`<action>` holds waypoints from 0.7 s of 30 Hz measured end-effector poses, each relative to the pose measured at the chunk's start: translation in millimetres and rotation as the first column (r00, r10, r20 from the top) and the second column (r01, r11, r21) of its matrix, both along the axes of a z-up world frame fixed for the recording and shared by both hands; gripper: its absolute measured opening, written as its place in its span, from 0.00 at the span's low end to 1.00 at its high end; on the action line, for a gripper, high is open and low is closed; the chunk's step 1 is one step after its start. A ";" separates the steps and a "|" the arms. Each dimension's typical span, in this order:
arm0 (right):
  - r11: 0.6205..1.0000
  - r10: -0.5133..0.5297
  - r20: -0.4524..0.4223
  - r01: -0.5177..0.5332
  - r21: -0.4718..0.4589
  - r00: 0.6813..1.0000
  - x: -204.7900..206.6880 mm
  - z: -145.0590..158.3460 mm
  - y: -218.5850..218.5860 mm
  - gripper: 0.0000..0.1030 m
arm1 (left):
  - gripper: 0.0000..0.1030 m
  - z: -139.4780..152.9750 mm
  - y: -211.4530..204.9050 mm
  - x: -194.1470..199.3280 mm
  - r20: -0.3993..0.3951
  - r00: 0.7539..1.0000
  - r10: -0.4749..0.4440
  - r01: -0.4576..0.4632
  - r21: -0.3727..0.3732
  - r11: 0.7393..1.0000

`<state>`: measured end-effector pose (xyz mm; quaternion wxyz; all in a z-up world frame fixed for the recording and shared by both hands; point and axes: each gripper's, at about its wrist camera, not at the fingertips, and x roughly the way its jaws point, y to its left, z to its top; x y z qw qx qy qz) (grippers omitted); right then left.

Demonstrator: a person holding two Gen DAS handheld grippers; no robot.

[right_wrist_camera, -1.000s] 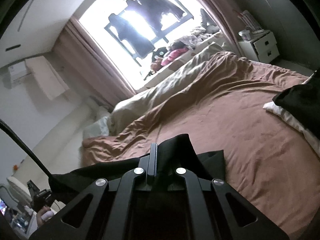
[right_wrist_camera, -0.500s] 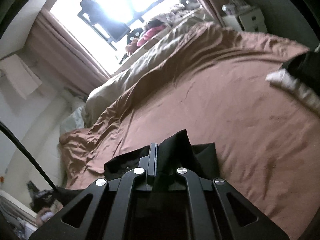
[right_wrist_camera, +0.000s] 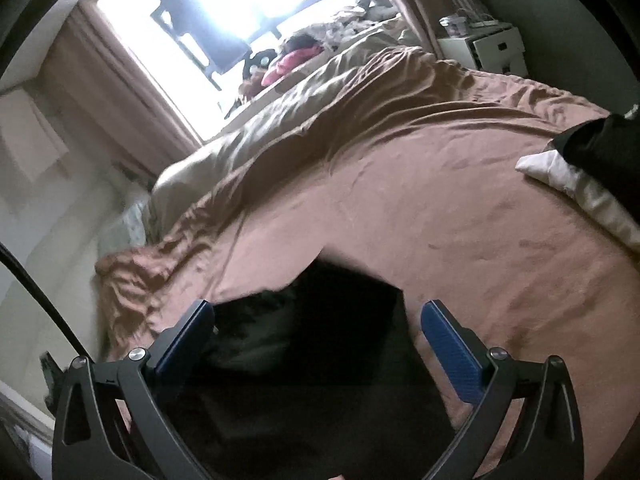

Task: Fold large clothes

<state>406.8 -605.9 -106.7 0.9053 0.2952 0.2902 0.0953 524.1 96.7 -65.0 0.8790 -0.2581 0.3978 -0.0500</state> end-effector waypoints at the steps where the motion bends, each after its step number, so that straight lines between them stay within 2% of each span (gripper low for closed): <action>1: 1.000 0.006 -0.009 -0.006 -0.012 1.000 -1.7 -1.0 -0.2 1.00 | 0.89 -1.9 -1.7 -2.1 -0.013 1.000 -0.014 0.015 0.028 1.000; 5: 0.995 0.040 -0.075 -0.046 -0.087 0.996 0.9 -3.1 1.5 1.00 | 0.88 -18.0 -8.4 -6.6 -0.072 0.994 -0.078 0.086 0.107 0.991; 6: 0.994 0.043 -0.087 -0.052 -0.101 0.995 3.7 -1.3 1.0 1.00 | 0.85 -24.5 -11.0 -6.5 -0.093 0.991 -0.098 0.110 0.134 0.985; 7: 0.992 0.048 -0.099 -0.059 -0.114 0.994 6.5 -0.5 1.7 1.00 | 0.81 -29.2 -11.7 -6.2 -0.107 0.988 -0.108 0.124 0.149 0.981; 11: 0.979 0.074 -0.157 -0.101 -0.175 0.985 27.3 3.6 6.4 1.00 | 0.80 -46.0 -16.3 -2.4 -0.161 0.975 -0.152 0.182 0.195 0.964; 18: 0.955 0.136 -0.240 -0.191 -0.226 0.961 77.7 -0.2 23.9 1.00 | 0.80 -69.6 -39.8 21.4 -0.245 0.940 -0.236 0.304 0.296 0.905; 21: 0.953 0.149 -0.264 -0.209 -0.220 0.953 103.9 -2.9 29.2 0.91 | 0.77 -79.1 -44.0 42.5 -0.263 0.938 -0.228 0.308 0.326 0.894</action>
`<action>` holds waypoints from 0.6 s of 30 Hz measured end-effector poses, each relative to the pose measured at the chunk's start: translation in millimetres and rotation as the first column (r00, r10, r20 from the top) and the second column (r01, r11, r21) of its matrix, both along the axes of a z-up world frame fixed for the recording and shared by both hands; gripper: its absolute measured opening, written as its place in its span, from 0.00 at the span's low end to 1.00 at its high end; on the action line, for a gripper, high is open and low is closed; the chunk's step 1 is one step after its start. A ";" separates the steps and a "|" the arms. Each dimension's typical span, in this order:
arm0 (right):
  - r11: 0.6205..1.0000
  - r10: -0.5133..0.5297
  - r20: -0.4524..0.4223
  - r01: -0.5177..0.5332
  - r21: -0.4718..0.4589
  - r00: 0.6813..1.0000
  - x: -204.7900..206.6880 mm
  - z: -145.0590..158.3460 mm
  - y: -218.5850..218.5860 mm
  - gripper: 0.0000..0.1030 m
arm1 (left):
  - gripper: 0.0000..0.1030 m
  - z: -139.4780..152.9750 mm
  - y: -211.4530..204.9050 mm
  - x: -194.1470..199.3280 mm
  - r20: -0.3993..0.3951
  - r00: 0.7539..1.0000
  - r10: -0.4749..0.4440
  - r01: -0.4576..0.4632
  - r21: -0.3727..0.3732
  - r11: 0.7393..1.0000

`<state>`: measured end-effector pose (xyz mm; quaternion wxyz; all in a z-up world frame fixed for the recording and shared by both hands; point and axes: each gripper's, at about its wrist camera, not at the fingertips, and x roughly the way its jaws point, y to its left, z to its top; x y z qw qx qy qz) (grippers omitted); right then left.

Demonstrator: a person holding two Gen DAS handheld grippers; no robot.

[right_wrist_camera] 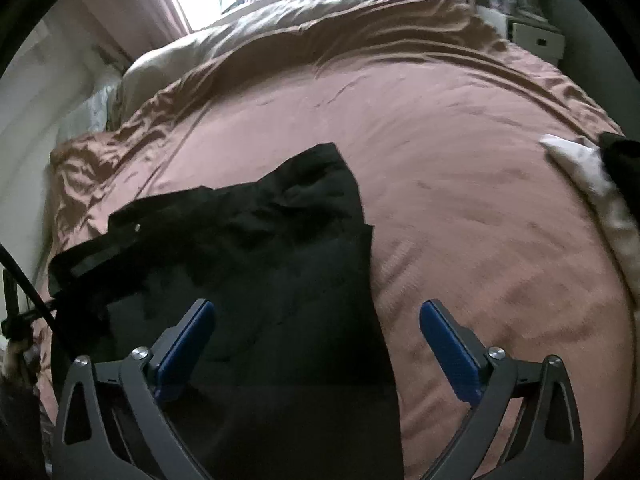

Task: Fold large clothes

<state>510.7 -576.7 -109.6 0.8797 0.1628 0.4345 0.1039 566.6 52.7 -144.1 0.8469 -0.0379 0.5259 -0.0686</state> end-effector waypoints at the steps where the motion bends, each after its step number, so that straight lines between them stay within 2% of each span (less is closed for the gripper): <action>1: 1.000 0.009 -0.005 -0.009 0.016 1.000 9.2 -1.0 2.5 0.82 | 0.74 -1.4 -0.8 4.7 0.004 1.000 -0.004 0.004 -0.008 1.000; 2: 0.999 0.018 -0.007 -0.018 0.034 1.000 18.1 -2.0 2.4 0.70 | 0.73 -2.7 -1.0 11.5 0.009 1.000 -0.008 0.008 -0.028 1.000; 6: 0.999 0.009 -0.013 -0.008 0.047 1.000 46.0 -4.1 3.4 0.58 | 0.61 -5.3 -0.3 38.0 0.026 1.000 0.005 -0.003 -0.076 0.997; 8: 0.998 0.000 -0.017 0.001 0.069 1.000 57.3 -7.7 2.9 0.47 | 0.58 -5.9 -0.9 46.6 0.031 0.999 -0.007 0.011 -0.122 0.992; 9: 0.997 -0.005 -0.015 0.006 0.075 1.000 59.8 -9.8 0.9 0.42 | 0.51 -7.8 0.2 51.8 0.029 1.000 -0.008 0.012 -0.141 0.990; 10: 0.997 -0.008 -0.008 0.009 0.076 1.000 61.6 -10.7 -0.6 0.32 | 0.39 -8.4 0.3 53.7 0.029 1.000 -0.005 0.009 -0.146 0.989; 11: 0.997 -0.012 0.001 0.012 0.071 1.000 60.4 -13.0 -0.9 0.24 | 0.32 -9.1 1.8 56.0 0.029 1.000 0.002 0.002 -0.149 0.989; 12: 0.997 -0.019 0.015 0.018 0.069 1.000 58.3 -13.1 -1.3 0.20 | 0.17 -8.9 3.2 57.1 0.029 1.000 0.012 -0.007 -0.149 0.989; 13: 0.997 -0.024 0.030 0.022 0.074 0.999 52.4 -14.6 -0.6 0.12 | 0.10 -7.5 5.6 56.7 0.032 0.999 0.025 -0.020 -0.147 0.989; 14: 0.996 -0.036 0.055 0.031 0.080 0.998 46.2 -13.3 -1.3 0.05 | 0.08 -4.5 8.3 54.8 0.044 0.999 0.033 -0.026 -0.155 0.988; 18: 0.995 -0.073 0.142 0.063 0.074 0.987 20.9 0.0 -7.1 0.01 | 0.04 19.4 13.9 40.3 0.135 0.990 0.051 -0.034 -0.128 0.991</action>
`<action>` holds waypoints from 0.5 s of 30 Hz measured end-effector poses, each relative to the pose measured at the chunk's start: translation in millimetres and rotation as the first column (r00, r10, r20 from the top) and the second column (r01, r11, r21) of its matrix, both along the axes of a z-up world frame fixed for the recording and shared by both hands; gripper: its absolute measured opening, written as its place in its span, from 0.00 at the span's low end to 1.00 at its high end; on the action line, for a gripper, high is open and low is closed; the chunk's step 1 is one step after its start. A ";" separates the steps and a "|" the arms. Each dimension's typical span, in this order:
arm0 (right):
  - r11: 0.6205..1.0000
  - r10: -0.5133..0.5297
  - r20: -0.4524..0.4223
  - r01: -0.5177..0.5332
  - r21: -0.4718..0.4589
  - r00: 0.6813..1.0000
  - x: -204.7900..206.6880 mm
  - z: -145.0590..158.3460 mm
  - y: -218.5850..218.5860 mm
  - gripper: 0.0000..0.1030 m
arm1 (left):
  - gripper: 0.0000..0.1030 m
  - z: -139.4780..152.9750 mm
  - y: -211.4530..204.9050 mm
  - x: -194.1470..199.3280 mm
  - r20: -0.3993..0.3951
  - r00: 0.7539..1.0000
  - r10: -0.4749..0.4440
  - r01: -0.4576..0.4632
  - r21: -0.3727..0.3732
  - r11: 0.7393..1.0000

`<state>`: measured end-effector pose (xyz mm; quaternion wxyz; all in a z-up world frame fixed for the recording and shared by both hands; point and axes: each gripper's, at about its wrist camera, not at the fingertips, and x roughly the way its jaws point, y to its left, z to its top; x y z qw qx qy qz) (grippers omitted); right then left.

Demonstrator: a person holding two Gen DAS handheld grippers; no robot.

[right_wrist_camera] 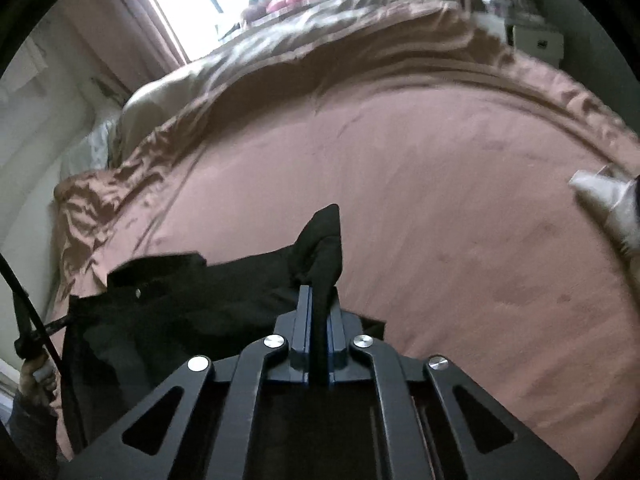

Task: Fold large clothes

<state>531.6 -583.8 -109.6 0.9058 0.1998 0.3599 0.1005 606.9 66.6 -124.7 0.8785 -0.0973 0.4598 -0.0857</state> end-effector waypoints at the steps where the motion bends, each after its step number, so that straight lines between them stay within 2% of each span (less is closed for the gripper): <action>1: 1.000 -0.005 0.023 0.004 0.009 1.000 -5.7 5.3 -1.5 0.01 | 0.04 5.4 3.0 -2.3 0.016 1.000 0.003 -0.003 -0.013 1.000; 3: 1.000 -0.021 0.046 0.021 -0.002 0.999 -14.5 9.3 -1.3 0.01 | 0.04 18.2 7.3 -6.2 0.049 0.999 0.019 -0.017 -0.034 0.999; 7: 0.998 -0.063 0.025 0.063 -0.006 0.998 -14.8 -1.1 0.9 0.01 | 0.04 23.8 2.9 0.2 0.064 0.997 0.033 -0.034 0.002 0.999; 13: 0.996 -0.084 -0.074 0.085 0.009 0.994 3.4 -24.8 12.1 0.03 | 0.07 -0.2 -3.6 25.4 -0.027 0.998 0.065 -0.064 0.031 0.997; 15: 0.996 -0.092 -0.054 0.091 -0.008 0.994 -2.9 -26.2 13.7 0.08 | 0.10 -2.5 -1.5 26.3 -0.038 0.997 0.070 -0.069 0.016 0.997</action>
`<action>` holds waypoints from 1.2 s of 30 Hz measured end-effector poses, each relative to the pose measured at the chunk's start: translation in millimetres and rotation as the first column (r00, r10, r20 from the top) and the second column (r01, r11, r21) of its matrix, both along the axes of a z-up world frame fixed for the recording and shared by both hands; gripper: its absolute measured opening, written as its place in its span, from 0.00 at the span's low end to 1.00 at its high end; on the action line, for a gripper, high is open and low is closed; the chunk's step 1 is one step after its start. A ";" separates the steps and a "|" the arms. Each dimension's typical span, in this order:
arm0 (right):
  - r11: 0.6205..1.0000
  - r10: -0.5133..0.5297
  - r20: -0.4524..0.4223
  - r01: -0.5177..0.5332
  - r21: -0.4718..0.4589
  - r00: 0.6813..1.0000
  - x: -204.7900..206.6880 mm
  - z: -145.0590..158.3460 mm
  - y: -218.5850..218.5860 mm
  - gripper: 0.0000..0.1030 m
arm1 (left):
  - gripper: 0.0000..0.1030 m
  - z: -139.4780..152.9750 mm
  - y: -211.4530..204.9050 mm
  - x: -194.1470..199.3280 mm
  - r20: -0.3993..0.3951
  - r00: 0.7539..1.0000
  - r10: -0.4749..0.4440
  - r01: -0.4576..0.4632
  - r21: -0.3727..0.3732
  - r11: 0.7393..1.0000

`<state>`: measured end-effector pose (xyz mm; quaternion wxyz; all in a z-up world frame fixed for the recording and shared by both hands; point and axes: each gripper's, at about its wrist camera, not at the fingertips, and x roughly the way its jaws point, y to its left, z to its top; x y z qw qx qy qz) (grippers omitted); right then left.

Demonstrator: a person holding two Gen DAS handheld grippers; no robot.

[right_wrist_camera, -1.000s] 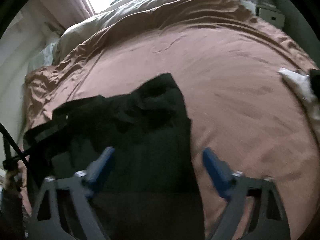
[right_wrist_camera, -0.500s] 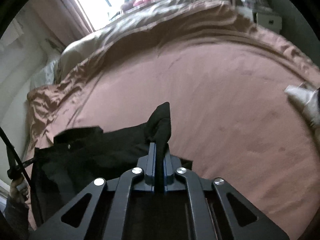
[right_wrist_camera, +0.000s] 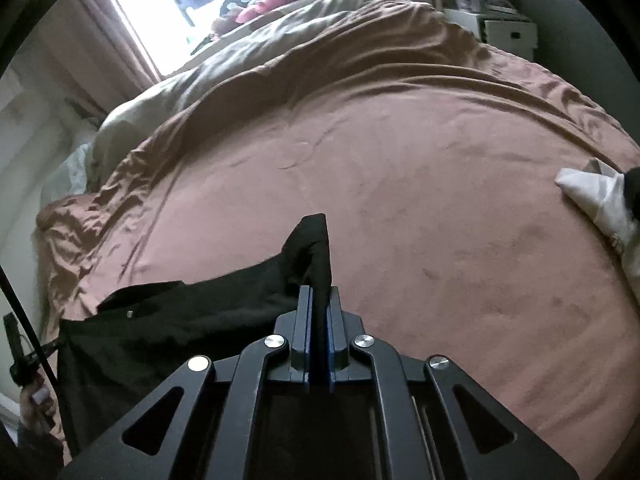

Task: Fold large clothes

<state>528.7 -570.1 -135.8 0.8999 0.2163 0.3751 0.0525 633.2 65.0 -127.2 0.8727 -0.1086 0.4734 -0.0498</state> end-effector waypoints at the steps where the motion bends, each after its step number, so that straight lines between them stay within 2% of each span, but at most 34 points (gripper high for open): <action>1: 1.000 -0.001 0.012 0.002 -0.013 1.000 -3.0 2.3 0.1 0.20 | 0.19 1.4 0.9 -2.6 0.006 1.000 -0.003 0.003 -0.004 1.000; 2: 1.000 -0.002 0.023 0.003 -0.026 1.000 -8.9 4.3 0.0 0.54 | 0.26 3.8 2.6 -6.3 0.015 1.000 -0.005 0.006 -0.003 1.000; 3: 1.000 -0.004 0.030 0.005 -0.030 1.000 -13.2 5.4 1.1 0.76 | 0.44 7.0 4.8 -11.4 0.026 1.000 -0.003 0.002 0.003 1.000; 4: 0.999 -0.009 0.042 0.010 -0.031 0.999 -19.8 6.9 0.1 0.94 | 0.59 9.6 6.7 -16.3 0.036 0.999 0.002 -0.003 0.009 1.000; 5: 1.000 -0.002 0.054 0.004 -0.025 0.999 -28.7 10.3 -1.5 0.94 | 0.63 12.5 8.9 -21.5 0.047 0.999 0.008 -0.008 0.015 1.000; 7: 1.000 0.016 0.060 -0.015 -0.016 0.998 -38.3 19.0 -4.5 0.94 | 0.63 19.0 13.6 -34.8 0.061 0.998 0.013 -0.015 0.024 1.000; 11: 0.996 0.037 0.090 -0.030 -0.085 0.995 -80.6 31.6 4.8 0.94 | 0.63 25.8 18.0 -63.4 0.057 0.998 0.011 -0.011 0.011 1.000; 20: 0.983 0.133 0.081 -0.122 -0.134 0.988 -160.2 41.4 28.7 0.93 | 0.63 33.2 12.3 -148.2 0.047 0.999 -0.010 0.011 -0.016 1.000; 25: 0.982 0.124 0.072 -0.112 -0.149 0.990 -202.2 39.4 27.5 0.93 | 0.63 28.0 12.0 -189.4 0.036 0.999 0.000 0.002 -0.050 0.999; 28: 0.987 0.109 0.060 -0.101 -0.121 0.992 -222.4 34.5 24.9 0.93 | 0.63 20.9 13.9 -210.8 0.024 1.000 0.019 -0.018 -0.063 0.998; 30: 0.988 0.097 0.053 -0.090 -0.129 0.994 -234.1 30.8 27.6 0.89 | 0.63 14.5 16.1 -223.9 0.013 1.000 0.027 -0.026 -0.069 0.997; 32: 0.988 0.090 0.047 -0.083 -0.130 0.995 -245.7 29.0 31.8 0.78 | 0.63 7.0 20.1 -236.8 -0.003 0.999 0.037 -0.037 -0.081 0.996; 36: 0.981 0.126 0.059 -0.116 -0.155 0.990 -264.7 29.4 51.7 0.74 | 0.63 -3.8 28.5 -258.3 -0.031 0.997 0.068 -0.071 -0.129 0.989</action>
